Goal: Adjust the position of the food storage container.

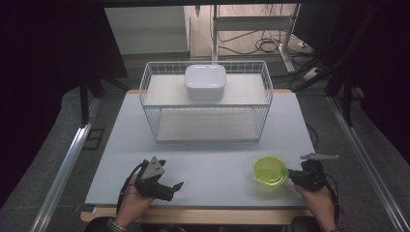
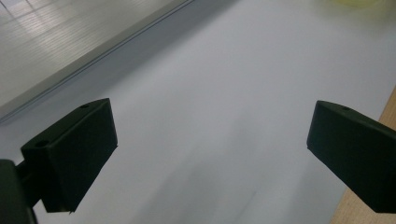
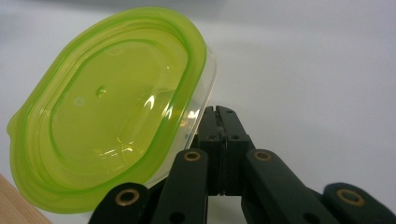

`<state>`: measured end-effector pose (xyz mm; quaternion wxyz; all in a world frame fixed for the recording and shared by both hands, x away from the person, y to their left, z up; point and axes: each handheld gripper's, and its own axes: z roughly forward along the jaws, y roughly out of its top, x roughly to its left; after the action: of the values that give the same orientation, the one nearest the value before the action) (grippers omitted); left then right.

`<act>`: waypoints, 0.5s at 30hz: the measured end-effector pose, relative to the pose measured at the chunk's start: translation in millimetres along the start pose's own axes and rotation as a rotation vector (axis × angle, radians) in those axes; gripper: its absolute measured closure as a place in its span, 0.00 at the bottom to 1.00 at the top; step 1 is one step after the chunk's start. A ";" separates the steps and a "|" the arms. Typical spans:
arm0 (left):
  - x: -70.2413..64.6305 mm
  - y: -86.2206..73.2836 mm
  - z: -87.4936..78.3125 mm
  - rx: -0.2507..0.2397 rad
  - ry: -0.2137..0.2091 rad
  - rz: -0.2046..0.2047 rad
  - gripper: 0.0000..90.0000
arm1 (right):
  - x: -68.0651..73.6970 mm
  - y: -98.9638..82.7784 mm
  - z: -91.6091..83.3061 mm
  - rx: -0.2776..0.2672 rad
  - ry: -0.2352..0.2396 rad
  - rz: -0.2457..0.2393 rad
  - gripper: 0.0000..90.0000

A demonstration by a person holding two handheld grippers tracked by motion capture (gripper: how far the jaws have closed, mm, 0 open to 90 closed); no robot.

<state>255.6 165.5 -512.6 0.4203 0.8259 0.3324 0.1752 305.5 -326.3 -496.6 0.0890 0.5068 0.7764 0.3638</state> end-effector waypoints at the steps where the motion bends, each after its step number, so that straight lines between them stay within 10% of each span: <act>1: 0.0 0.0 0.0 0.001 0.000 0.001 0.02 | 1.4 0.8 1.7 0.000 0.000 -0.001 1.00; 15: 0.0 -0.2 0.3 0.009 0.004 0.006 0.02 | 32.8 16.8 33.7 0.048 0.080 -0.055 1.00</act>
<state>255.7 165.4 -512.9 0.4153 0.8285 0.3317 0.1763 319.3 -278.7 -502.3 0.0555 0.4724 0.8014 0.3627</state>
